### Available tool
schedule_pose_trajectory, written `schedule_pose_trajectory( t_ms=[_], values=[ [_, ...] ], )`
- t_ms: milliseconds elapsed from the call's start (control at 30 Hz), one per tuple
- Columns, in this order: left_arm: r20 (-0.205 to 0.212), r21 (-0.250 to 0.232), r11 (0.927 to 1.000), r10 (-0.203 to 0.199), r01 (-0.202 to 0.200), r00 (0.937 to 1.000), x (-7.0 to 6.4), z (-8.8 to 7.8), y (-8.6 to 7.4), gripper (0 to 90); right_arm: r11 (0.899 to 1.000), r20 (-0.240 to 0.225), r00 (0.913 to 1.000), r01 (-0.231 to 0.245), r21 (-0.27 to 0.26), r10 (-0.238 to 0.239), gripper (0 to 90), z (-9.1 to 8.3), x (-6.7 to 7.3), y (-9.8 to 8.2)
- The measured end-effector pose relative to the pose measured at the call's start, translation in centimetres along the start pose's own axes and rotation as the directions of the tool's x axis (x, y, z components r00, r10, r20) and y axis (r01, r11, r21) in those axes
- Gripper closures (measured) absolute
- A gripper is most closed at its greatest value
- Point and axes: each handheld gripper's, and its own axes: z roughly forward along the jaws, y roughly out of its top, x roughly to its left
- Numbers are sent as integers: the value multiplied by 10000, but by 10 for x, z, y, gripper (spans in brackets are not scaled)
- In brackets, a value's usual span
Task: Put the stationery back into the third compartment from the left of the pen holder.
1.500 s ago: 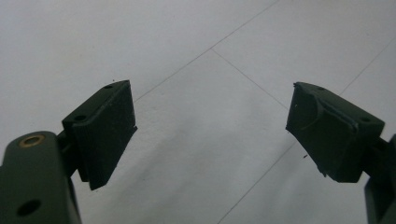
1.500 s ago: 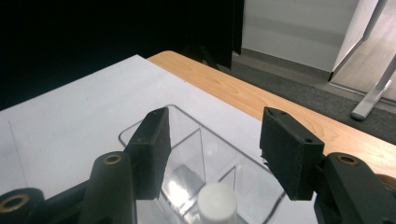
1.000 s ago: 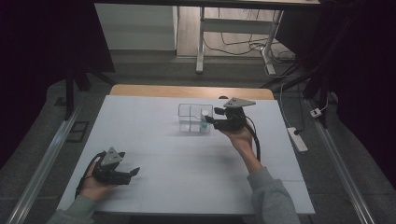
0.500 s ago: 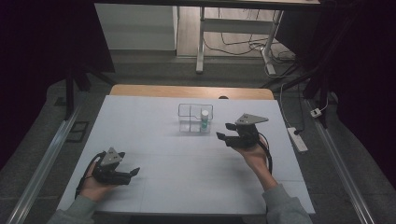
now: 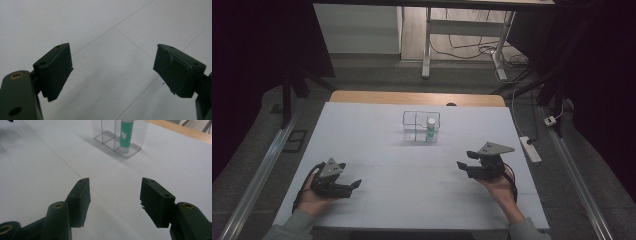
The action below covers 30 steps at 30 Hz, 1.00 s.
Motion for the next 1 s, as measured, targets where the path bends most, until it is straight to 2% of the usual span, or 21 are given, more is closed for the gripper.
schedule_pose_trajectory(
  t_ms=[200, 400, 567, 1000],
  values=[
    [-36, -63, 10000, -19, 19, 10000, 1, -1, 0, 151, 9998, 138, 9999, -66, 168, 64, 406, -17, -1, -24],
    [-72, -116, 9999, -76, 75, 9999, 1, -1, 0, 151, 9991, 181, 9991, -375, 220, 371, 403, -26, -7, -41],
    [-92, -121, 9999, -67, 66, 9999, 0, -1, 0, 151, 9989, 324, 9990, -317, 343, 306, 399, -26, -8, -44],
    [-152, -135, 9999, -39, 37, 9999, 0, -2, 0, 150, 9993, 274, 9996, -125, 359, 116, 394, -25, -7, -44]
  ],
)
